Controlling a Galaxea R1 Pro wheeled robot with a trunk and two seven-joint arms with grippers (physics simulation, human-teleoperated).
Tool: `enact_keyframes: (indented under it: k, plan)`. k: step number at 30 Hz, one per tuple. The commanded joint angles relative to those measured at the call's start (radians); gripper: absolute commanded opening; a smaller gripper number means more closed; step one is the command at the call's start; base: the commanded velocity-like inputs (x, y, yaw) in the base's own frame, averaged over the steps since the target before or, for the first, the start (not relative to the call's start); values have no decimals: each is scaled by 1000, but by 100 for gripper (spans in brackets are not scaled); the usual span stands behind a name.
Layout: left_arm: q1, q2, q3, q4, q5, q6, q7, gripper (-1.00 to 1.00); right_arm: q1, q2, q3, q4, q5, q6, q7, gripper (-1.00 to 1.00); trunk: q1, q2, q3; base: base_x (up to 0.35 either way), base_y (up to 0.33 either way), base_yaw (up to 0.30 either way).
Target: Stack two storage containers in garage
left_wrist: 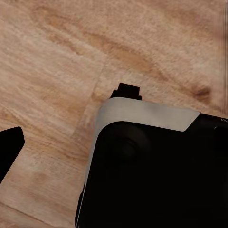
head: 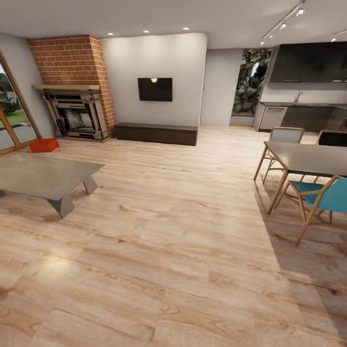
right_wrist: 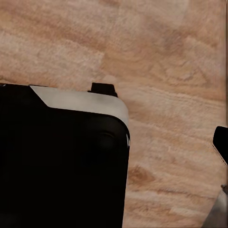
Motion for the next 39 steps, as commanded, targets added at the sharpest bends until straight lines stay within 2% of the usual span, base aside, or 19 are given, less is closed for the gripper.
enact_keyframes:
  k: [1, 27, 39]
  plan:
    - [-1, 0, -8, 0, 9, -3, 3, 100, 0, 0, 8, 0, -10, -2, -2, 100, 1, 0, -1, 322, -92, -13]
    - [0, 1, -8, 1, 9, -3, 4, 100, 0, 0, 10, 0, -9, -2, -2, 100, 1, 0, -1, 322, -92, 1]
    - [0, 1, -8, 1, 9, -4, 4, 100, 0, 0, 10, 0, -8, -3, -2, 100, 1, 0, -1, 322, -92, 228]
